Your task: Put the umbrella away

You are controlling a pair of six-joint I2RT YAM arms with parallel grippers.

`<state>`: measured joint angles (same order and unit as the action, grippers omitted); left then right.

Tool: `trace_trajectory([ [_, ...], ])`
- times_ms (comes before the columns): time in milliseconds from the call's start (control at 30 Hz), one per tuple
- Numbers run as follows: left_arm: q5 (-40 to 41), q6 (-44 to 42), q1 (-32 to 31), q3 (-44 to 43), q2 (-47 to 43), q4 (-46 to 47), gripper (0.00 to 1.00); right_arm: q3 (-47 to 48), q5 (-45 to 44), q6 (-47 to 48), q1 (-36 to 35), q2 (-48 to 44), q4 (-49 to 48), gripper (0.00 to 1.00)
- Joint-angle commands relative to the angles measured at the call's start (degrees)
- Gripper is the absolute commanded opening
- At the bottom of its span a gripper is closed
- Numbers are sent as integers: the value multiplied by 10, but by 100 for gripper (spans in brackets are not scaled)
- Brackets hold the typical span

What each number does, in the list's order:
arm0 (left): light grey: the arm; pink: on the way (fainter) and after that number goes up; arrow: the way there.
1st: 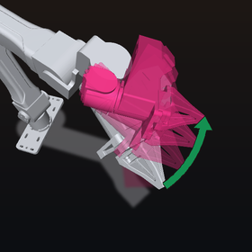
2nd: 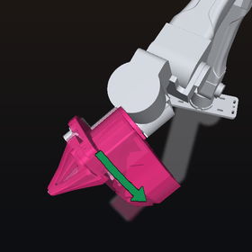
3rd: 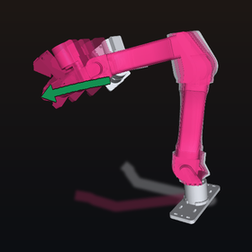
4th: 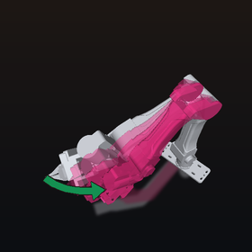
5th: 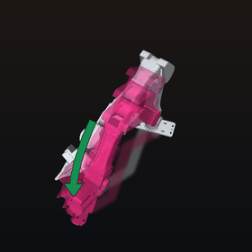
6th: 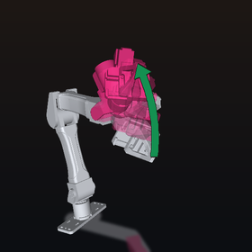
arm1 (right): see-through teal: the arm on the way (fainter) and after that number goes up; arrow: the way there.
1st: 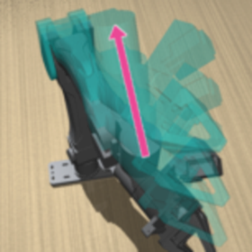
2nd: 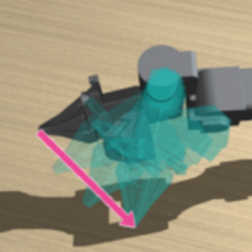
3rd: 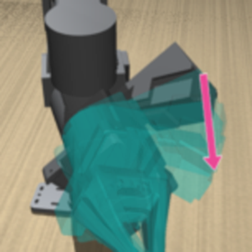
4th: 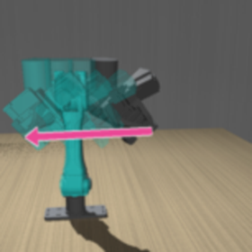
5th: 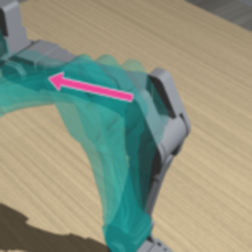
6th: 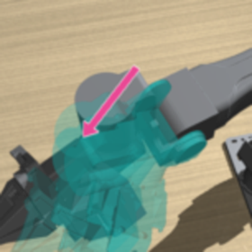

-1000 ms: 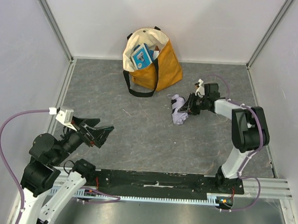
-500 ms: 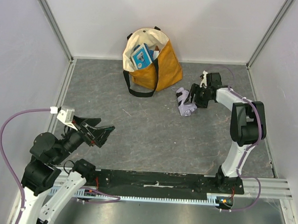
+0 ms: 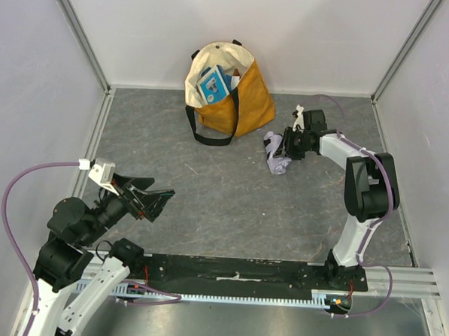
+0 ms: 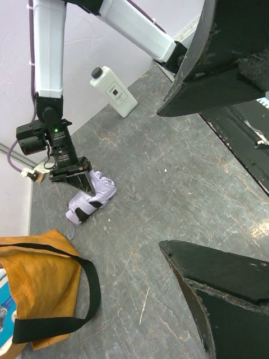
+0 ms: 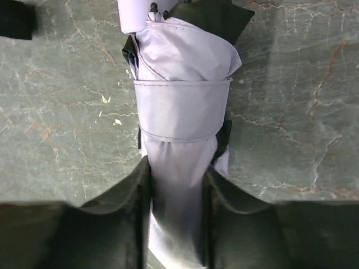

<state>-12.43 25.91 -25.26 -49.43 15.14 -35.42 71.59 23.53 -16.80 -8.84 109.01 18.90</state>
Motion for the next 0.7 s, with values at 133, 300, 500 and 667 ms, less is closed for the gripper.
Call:
trace_trajectory([
  [133, -14, 18, -1, -4, 5, 23, 95, 57, -527, 7, -123, -80, 142, 32],
  [300, -17, 19, -1, -2, 5, 26, 95, 106, -788, 36, -151, -20, 227, 36],
  [500, -19, 19, -1, -4, 8, 26, 95, 173, -872, 45, -171, 85, 275, 42],
  [667, -17, 16, -1, -15, 9, 16, 95, 221, -856, 76, -179, 127, 274, 55],
])
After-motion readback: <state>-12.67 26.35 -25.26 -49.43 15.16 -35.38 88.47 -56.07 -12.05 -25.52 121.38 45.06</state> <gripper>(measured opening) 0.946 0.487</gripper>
